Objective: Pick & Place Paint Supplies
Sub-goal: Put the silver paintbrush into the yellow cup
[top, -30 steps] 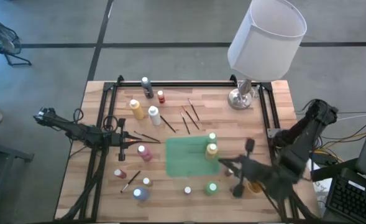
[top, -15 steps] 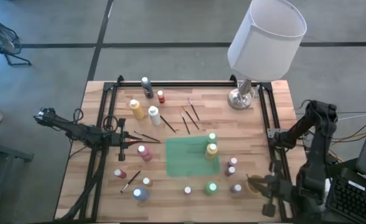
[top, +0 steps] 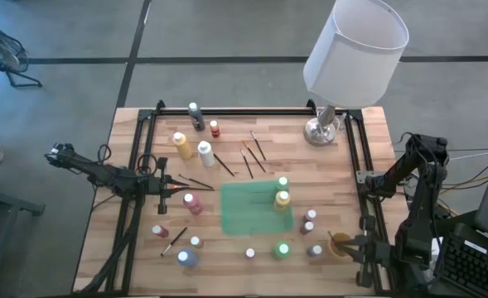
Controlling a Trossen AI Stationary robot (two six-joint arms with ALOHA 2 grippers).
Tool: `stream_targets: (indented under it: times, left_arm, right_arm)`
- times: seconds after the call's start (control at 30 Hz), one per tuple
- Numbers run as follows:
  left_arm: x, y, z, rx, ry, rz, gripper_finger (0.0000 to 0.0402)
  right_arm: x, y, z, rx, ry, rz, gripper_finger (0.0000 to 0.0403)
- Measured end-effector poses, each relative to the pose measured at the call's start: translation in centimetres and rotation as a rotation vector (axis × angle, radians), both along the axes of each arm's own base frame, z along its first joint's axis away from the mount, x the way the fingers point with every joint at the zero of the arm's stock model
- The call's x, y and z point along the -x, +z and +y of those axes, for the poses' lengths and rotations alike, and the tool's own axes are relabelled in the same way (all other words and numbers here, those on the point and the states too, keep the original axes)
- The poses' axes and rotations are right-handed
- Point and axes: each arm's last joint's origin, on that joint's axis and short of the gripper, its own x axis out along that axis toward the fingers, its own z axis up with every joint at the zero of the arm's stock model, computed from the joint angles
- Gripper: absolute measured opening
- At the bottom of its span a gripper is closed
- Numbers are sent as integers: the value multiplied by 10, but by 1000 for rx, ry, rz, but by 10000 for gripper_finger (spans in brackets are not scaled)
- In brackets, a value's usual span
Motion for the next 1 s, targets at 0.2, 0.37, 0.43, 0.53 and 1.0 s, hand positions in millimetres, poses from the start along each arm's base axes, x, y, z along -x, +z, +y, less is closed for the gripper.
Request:
stream_targets:
  times: [0.2, 0.37, 0.43, 0.53, 1.0]
  left_arm:
    - [0, 0, 0, 0, 0, -1, 30]
    - [0, 0, 0, 1, 1, -3, 30]
    - [0, 0, 0, 1, 1, -3, 30]
    - [0, 0, 0, 2, 1, -4, 30]
    - [0, 0, 0, 2, 1, -4, 30]
  right_arm:
    - [2, -9, -3, 5, 27, 30, 8]
    - [3, -18, -7, -36, 39, 46, 8]
    - [3, -20, -8, -47, 42, 51, 8]
    - [3, -22, -8, -68, 50, 64, 8]
    - [3, -35, -13, -130, 76, 124, 8]
